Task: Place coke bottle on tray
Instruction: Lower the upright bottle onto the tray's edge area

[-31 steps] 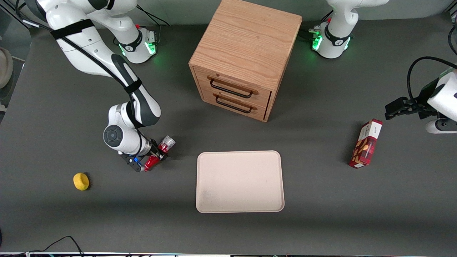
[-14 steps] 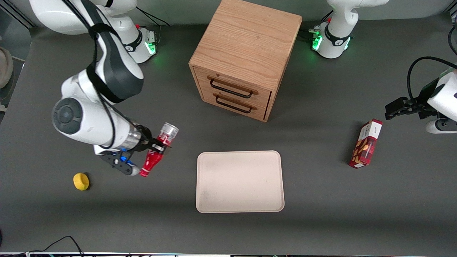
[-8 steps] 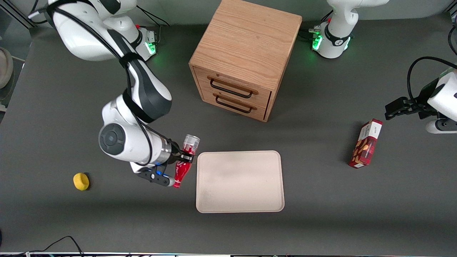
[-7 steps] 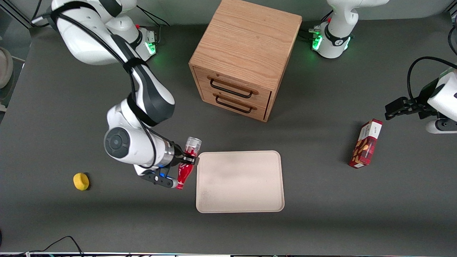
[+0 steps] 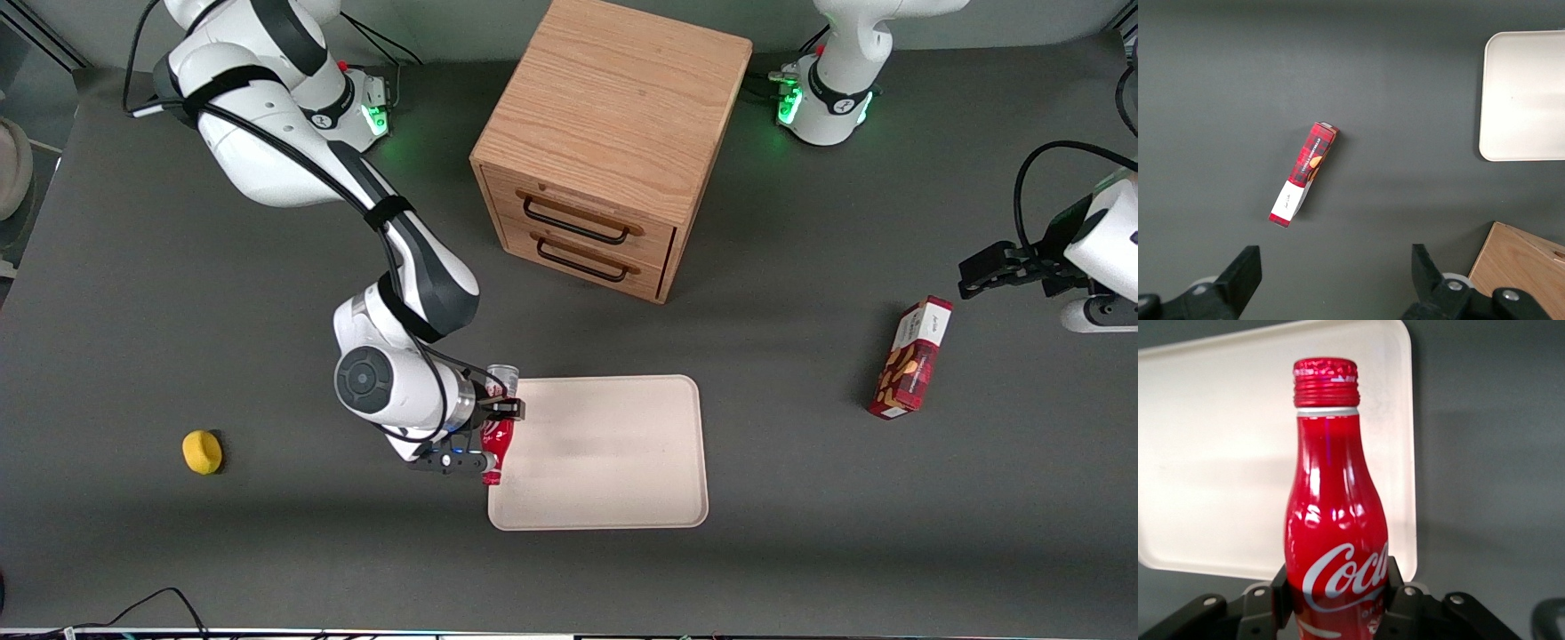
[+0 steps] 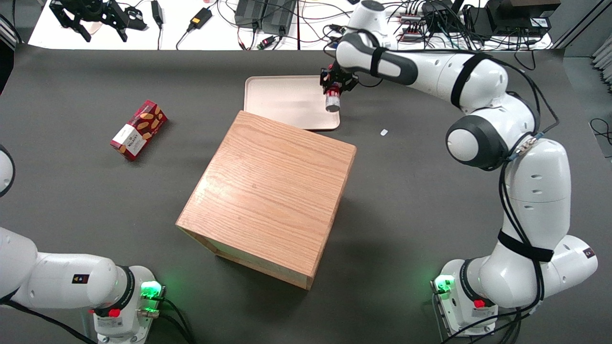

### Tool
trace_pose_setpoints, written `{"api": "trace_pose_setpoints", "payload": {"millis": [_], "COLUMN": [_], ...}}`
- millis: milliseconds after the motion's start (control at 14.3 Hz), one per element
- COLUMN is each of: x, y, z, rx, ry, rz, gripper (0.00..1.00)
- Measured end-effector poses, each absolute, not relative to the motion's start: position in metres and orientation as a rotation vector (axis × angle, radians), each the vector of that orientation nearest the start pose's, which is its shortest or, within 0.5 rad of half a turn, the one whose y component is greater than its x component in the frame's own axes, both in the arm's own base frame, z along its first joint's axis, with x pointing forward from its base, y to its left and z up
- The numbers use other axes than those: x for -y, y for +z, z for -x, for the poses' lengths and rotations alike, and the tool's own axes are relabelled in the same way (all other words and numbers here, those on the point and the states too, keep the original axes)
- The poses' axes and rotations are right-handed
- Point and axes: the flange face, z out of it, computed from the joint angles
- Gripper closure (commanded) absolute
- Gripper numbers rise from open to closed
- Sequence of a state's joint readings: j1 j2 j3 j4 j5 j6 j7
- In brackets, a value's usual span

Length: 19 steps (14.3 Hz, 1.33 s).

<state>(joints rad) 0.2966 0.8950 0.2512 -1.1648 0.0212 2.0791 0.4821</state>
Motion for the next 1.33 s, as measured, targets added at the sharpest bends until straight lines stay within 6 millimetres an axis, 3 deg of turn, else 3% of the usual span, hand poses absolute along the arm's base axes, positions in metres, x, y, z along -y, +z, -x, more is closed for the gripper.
{"api": "trace_pose_setpoints", "payload": {"millis": [350,490,980,1330], "x": [-0.376,-0.380,-0.379,-0.373], "y": [0.208,0.195,0.197,0.188], "z": [-0.673,-0.671,-0.673,-0.672], "rx": [0.049,0.063,0.067,0.090], "ry": [0.017,0.006,-0.009,-0.002], "rz": [2.973,2.974,2.974,3.003], "gripper": [1.00,1.00,1.00,1.00]}}
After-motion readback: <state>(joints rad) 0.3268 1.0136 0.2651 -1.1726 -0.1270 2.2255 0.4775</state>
